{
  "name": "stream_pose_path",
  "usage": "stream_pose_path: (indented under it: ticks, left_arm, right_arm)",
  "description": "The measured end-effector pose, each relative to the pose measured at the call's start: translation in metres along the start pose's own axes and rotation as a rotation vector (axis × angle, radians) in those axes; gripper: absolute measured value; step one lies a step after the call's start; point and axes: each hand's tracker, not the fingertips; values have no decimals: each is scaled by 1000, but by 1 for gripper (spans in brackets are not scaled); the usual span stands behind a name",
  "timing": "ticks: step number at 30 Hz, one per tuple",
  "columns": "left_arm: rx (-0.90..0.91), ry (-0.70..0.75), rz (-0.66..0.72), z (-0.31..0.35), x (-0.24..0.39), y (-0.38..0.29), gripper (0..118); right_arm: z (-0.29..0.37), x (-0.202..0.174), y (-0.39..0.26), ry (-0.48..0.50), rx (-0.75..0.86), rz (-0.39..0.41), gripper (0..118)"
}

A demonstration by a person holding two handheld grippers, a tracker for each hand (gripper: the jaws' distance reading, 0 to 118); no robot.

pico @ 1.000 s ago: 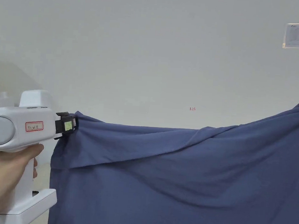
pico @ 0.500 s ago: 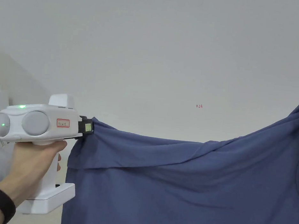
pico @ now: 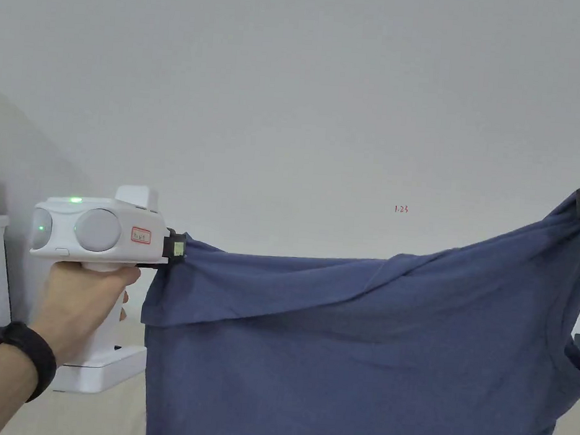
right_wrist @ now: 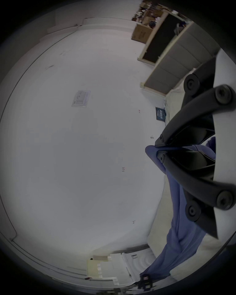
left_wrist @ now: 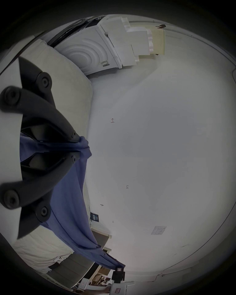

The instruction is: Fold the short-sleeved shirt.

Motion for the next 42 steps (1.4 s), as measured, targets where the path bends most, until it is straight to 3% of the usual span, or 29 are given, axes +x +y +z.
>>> stream_pose_path:
  ticks: [5, 6, 11, 16, 20, 22, 26, 34, 42]
  left_arm:
    - [3, -94, 104, 2, -4, -59, 9]
    - [-3, -103, 133, 5, -4, -79, 9]
    - [-168, -152, 272, 20, -12, -215, 9]
    - [-319, -207, 338, 52, -14, -352, 9]
    - [-375, -200, 404, 101, -17, -410, 9]
    - [-365, -219, 478, 126, -27, -421, 9]
    - [-354, -171, 477, 180, -34, -434, 9]
    - [-356, -207, 469, 249, -20, -436, 9]
    - [-426, -201, 433, 290, -21, -449, 9]
  right_arm:
    - [22, 9, -76, 46, 8, -6, 2]
    - [32, 12, -100, 69, 11, -49, 2]
    - [80, 9, -235, 137, -143, -52, 2]
    - [144, 7, -374, 161, -324, -206, 2]
    - [206, 15, -443, 76, -378, -333, 2]
    - [236, 23, -461, 67, -399, -352, 2]
    - [291, 43, -482, 13, -416, -397, 2]
    - [360, 56, -494, -7, -456, -396, 2]
    - [387, 59, -514, -6, -508, -383, 2]
